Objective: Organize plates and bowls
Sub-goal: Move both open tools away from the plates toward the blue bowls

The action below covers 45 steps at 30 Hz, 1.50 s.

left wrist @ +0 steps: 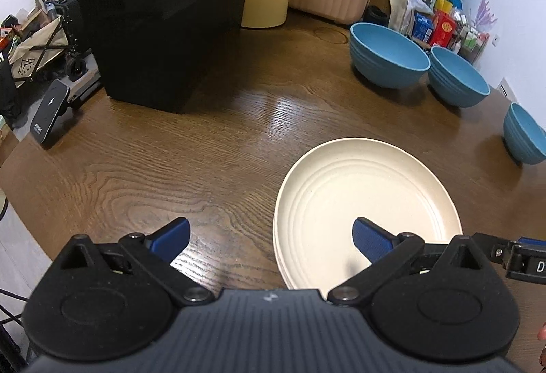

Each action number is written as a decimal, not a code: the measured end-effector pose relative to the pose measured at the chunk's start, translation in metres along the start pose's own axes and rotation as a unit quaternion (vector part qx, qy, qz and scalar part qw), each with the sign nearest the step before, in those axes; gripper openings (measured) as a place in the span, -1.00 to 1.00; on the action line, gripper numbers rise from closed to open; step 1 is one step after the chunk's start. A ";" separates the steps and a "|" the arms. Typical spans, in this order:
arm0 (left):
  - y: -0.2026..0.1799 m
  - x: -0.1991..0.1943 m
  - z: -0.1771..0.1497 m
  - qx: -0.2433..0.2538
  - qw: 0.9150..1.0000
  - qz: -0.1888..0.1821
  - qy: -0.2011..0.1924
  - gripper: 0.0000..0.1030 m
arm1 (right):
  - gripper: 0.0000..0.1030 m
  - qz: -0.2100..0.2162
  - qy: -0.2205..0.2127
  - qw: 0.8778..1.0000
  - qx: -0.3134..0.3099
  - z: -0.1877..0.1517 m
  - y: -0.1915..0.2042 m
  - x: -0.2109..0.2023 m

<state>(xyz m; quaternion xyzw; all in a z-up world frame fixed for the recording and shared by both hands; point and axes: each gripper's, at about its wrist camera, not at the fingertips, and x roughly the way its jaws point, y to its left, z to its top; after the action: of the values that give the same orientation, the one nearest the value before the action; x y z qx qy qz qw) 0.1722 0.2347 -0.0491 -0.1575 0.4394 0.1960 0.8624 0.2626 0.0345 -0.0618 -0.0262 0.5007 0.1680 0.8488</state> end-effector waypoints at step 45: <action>-0.069 -0.013 -0.014 0.020 1.000 -0.014 -0.004 1.00 | 1.00 -0.027 -0.007 0.999 0.028 -0.014 -0.072 -0.035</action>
<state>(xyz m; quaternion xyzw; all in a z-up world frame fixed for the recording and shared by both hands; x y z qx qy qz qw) 0.1884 0.1660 -0.0398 -0.1457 0.4379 0.1753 0.8697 0.2583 -0.0452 -0.0475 -0.0149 0.4982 0.1309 0.8570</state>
